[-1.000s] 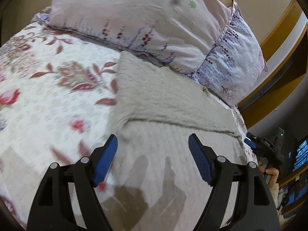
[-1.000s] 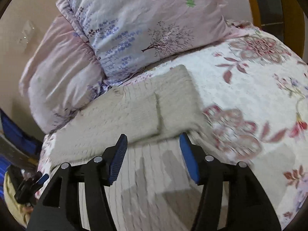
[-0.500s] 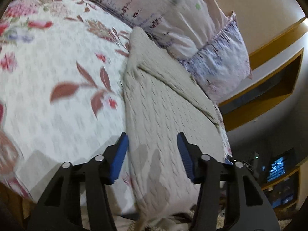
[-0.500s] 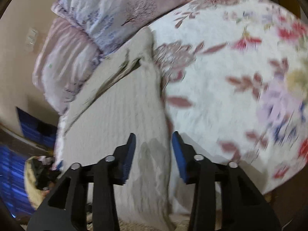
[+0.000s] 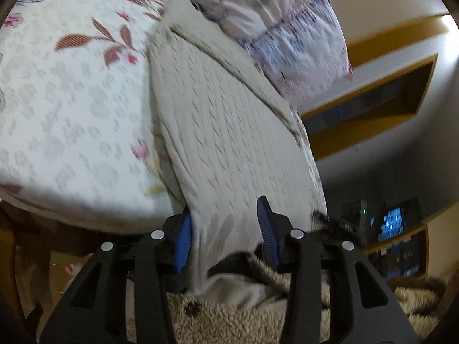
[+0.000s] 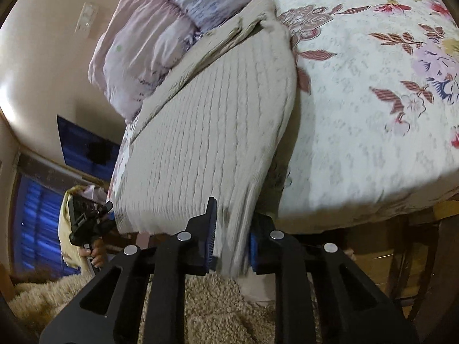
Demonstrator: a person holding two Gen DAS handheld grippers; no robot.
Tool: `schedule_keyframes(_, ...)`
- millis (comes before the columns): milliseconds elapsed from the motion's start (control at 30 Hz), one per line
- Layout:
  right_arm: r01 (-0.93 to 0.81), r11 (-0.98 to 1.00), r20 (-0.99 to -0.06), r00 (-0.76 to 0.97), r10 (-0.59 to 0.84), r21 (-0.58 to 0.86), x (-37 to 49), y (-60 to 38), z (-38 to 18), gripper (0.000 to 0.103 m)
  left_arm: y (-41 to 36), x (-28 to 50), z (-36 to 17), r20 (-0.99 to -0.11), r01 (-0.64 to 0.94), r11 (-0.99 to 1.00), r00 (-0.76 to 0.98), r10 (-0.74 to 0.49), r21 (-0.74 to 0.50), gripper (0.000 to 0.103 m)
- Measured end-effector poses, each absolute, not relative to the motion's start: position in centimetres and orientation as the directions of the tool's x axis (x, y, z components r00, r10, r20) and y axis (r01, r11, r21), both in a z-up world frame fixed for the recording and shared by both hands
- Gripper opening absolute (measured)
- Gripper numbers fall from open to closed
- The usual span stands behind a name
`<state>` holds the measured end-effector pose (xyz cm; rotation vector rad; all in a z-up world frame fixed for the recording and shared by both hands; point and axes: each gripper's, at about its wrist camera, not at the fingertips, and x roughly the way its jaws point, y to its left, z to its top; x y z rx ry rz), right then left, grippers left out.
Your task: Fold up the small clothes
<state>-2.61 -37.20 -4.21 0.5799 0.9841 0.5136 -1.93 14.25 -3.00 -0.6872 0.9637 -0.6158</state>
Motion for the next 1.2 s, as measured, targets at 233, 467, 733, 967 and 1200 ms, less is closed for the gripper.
schedule_keyframes(233, -0.193, 0.785, -0.597, 0.550, 0.584, 0.589, -2.3, -36.4, -1.9, 0.008, 12.8, -1.7, -3.3, -0.577, 0.198, 0.677, 0.390, -0.718, -0.709, 0.007)
schedule_keyframes(467, -0.241, 0.887, -0.495, 0.758, 0.426, 0.394, -2.1, -35.7, 3.2, 0.008, 14.9, -0.8, -0.5, -0.553, 0.189, 0.720, 0.522, -0.649, -0.667, 0.006)
schedule_keyframes(733, -0.198, 0.967, -0.391, 0.887, 0.248, 0.163, -0.2, -33.7, 6.1, 0.008, 15.6, 2.0, 3.7, -0.550, 0.187, 0.810, 0.649, -0.527, -0.555, 0.006)
schedule_keyframes(967, -0.141, 0.986, -0.323, 0.933, 0.162, 0.086, 3.0, -33.0, 8.8, 0.008, 15.2, 8.3, 8.3, -0.508, 0.193, 0.866, 0.743, -0.435, -0.461, 0.006)
schedule_keyframes(1200, -0.107, 0.985, -0.303, 0.942, 0.143, 0.133, 9.5, -32.8, 11.2, 0.008, 14.0, 15.6, 11.8, -0.488, 0.187, 0.909, 0.794, -0.363, -0.372, 0.006)
